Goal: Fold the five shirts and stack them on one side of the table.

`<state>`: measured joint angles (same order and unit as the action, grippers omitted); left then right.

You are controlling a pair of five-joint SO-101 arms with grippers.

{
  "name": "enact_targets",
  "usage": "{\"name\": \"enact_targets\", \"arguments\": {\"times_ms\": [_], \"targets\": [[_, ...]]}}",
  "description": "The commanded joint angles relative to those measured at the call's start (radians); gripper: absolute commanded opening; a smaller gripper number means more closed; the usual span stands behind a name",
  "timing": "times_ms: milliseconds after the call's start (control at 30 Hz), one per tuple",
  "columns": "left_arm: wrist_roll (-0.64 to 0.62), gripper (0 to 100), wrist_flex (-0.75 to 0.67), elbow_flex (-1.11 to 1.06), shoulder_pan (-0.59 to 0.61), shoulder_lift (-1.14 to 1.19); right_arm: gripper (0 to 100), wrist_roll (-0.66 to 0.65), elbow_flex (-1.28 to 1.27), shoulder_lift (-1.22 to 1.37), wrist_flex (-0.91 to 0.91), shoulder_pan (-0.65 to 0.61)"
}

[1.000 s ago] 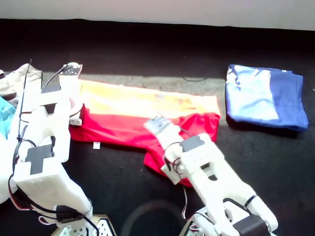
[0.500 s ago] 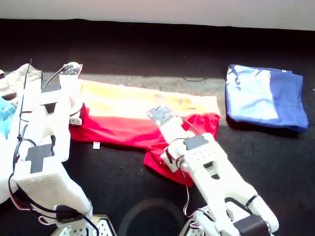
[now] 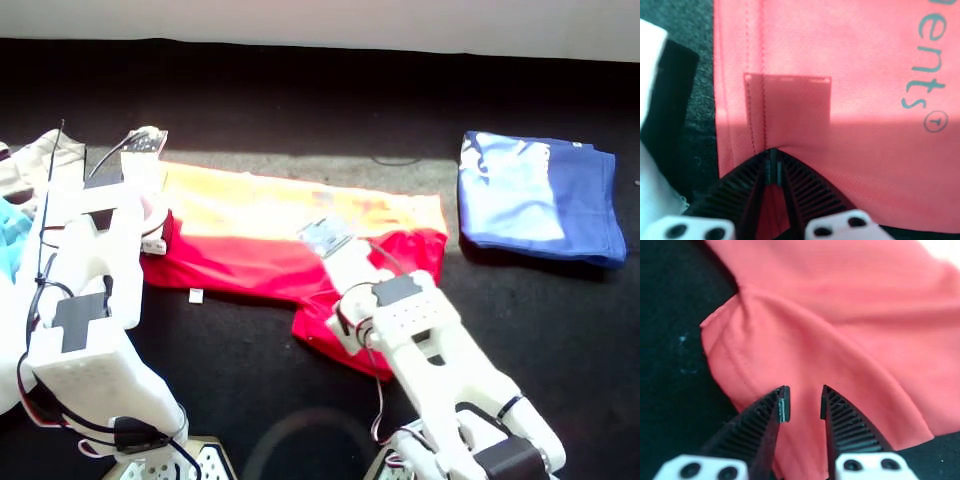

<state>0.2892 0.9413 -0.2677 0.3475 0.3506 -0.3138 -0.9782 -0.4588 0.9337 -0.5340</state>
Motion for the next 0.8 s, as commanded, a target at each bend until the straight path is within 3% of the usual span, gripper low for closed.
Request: {"name": "enact_targets", "arguments": {"times_ms": [0,300,467,767], "targets": [[-0.005,1,-0.026,0.019,0.007,0.015,11.1,0.008,0.001,-0.035,0.035,-0.082],[-0.005,1,-0.028,0.019,0.007,0.015,11.4,0.003,-0.021,-0.022,0.059,-0.094],[-0.005,1,-0.028,0.019,0.007,0.015,20.4,0.003,-0.053,-0.022,0.097,-0.107],[-0.005,1,-0.028,0.019,0.007,0.015,20.9,0.002,-0.153,-0.022,0.065,-0.116]]}}
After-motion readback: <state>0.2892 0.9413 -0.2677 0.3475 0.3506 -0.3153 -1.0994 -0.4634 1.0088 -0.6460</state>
